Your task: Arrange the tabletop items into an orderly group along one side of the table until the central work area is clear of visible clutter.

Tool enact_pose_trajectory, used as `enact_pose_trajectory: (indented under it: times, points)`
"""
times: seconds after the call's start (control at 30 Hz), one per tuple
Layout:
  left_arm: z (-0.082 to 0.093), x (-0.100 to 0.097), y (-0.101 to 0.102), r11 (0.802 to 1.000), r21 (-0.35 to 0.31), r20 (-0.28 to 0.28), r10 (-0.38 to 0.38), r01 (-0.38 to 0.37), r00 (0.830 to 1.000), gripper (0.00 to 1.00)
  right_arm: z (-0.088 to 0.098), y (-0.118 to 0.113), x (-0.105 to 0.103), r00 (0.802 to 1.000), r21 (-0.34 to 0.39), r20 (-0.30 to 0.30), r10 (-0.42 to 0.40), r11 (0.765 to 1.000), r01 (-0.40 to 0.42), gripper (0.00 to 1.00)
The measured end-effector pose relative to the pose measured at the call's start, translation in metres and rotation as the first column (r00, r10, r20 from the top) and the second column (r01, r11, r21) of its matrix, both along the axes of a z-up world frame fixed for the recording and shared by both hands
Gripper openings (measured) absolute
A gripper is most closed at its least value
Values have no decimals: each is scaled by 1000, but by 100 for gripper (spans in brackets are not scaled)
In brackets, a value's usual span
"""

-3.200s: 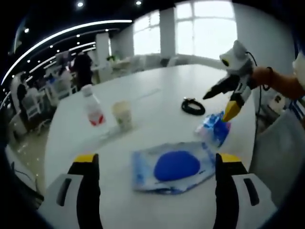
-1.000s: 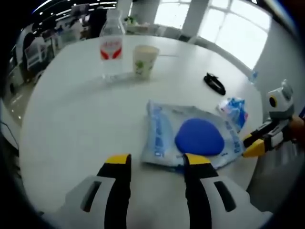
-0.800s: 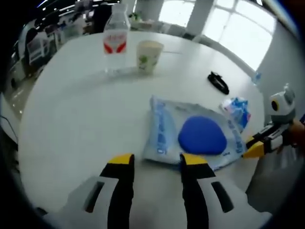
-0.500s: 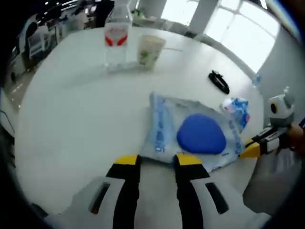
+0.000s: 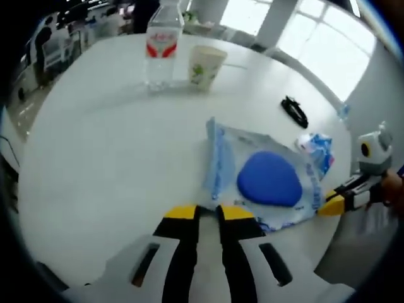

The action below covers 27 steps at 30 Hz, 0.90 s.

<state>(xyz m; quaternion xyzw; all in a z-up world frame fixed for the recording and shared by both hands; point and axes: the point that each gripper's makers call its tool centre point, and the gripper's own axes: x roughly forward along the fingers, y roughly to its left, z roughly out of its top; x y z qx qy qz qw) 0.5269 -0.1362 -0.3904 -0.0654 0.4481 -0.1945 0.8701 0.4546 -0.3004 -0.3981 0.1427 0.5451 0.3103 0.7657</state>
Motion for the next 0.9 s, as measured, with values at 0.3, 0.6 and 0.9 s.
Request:
enact_pose_trajectory:
  times: [0.3,0.6,0.9]
  points:
    - [2,-1,-1,1000,-7,16,-8,8,1000,0,2,-1,2,1000,-5,8,7,1000,-7,4]
    - [5,-4,-3,1000,-13,19,-24,24,1000,0,6,-3,3,999,-12,24,24,1000,-24,3]
    - [12,-7,-7,999,-34,19,-32,33,999,0,20,-12,15,996,-29,91,-1,1000,3,1]
